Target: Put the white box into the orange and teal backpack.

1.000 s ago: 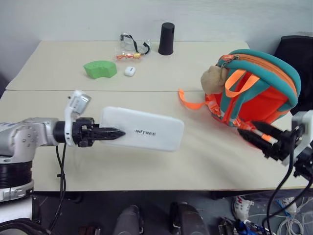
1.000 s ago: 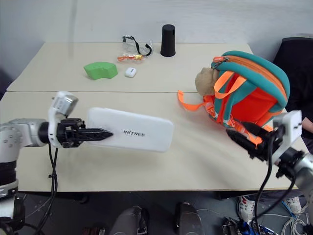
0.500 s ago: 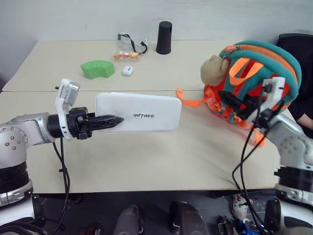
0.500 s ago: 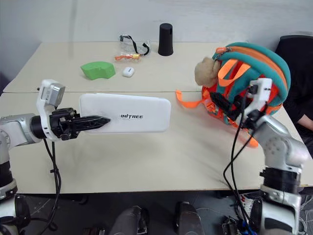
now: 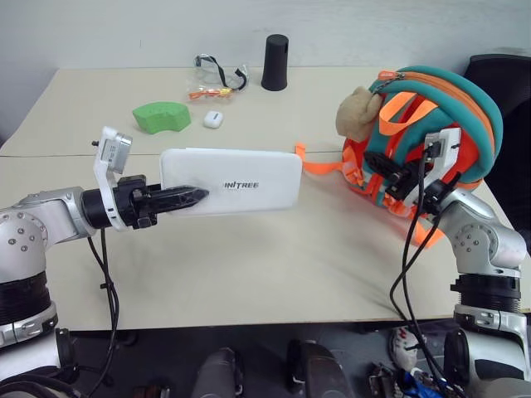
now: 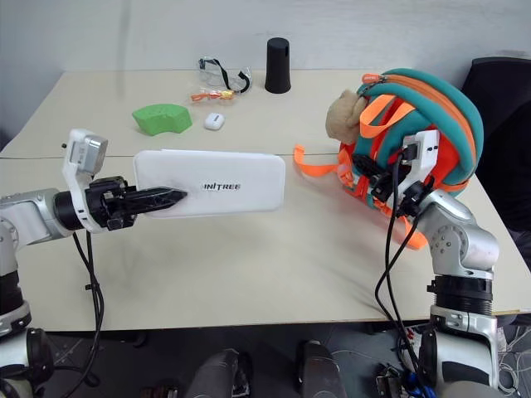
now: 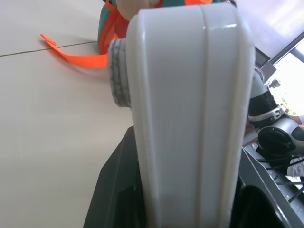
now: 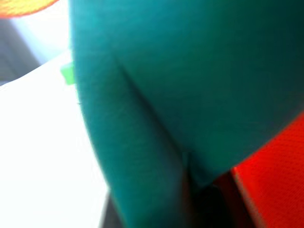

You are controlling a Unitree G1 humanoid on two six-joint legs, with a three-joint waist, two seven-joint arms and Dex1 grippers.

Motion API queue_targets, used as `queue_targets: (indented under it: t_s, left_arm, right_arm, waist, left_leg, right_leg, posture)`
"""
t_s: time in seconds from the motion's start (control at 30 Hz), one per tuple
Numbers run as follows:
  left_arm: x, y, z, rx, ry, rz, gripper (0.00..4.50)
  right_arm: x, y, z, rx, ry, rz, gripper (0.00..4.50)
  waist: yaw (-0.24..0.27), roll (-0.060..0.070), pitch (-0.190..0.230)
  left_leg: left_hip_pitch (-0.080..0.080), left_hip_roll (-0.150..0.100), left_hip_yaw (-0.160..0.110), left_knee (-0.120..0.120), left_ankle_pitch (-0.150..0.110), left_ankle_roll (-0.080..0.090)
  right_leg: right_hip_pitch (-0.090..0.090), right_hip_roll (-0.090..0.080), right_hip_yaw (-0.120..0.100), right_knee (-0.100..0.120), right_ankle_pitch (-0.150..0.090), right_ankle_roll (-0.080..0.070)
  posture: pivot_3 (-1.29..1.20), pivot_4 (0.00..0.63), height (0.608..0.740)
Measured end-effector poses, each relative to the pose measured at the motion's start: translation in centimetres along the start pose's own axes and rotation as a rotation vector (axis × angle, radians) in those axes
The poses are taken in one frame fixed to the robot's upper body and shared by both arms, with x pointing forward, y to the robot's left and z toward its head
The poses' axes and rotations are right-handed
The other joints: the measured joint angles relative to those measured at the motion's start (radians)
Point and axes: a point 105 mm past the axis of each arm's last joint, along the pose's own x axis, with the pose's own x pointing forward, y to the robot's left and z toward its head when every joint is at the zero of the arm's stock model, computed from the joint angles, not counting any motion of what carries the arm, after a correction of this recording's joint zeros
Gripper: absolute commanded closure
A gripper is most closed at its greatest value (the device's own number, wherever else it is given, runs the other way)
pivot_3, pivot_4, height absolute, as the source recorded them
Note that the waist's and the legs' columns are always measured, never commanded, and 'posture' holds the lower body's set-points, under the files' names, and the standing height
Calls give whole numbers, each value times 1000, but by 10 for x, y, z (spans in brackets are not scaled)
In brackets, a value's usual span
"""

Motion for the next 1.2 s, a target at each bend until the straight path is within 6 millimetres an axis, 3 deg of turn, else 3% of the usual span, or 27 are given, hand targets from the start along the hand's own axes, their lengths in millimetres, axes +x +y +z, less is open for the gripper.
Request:
queue_targets:
  t_s: [0.07,0.37,0.57,0.83,1.2]
  left_arm:
    - [0,2,5,6,-19,3,3165]
    - [-2,13,33,94,-51,36,3165]
    - [10,1,43,170,-24,-71,3165]
    - [17,-10,46,232,-6,-167,3165]
    - [22,-19,41,388,93,-294,3165]
  right_arm:
    - [-5,14,2,-8,11,77,4490]
    - [-62,105,9,21,253,589,4490]
    - [-91,146,24,98,337,830,4490]
    - [-100,158,29,125,355,891,4490]
    - [-90,139,21,139,366,802,4490]
  waist:
    - [0,0,0]
    - [12,0,0]
    - [23,0,0]
    - [29,0,0]
    - [32,-1,0]
  left_leg:
    - [-1,0,0,0,0,0]
    - [-3,-1,-2,1,0,1]
    - [-3,0,-2,1,0,1]
    - [-3,-1,-2,2,0,2]
    - [-3,-2,-2,2,1,3]
  right_leg:
    - [0,0,0,0,0,0]
    - [-1,1,-3,-1,0,0]
    - [-1,0,-3,-2,0,0]
    - [-1,-1,-3,-3,0,0]
    - [-1,2,-5,-3,0,1]
  posture:
    - [0,150,740]
    - [0,150,740]
    - [0,150,740]
    - [0,150,740]
    - [0,150,740]
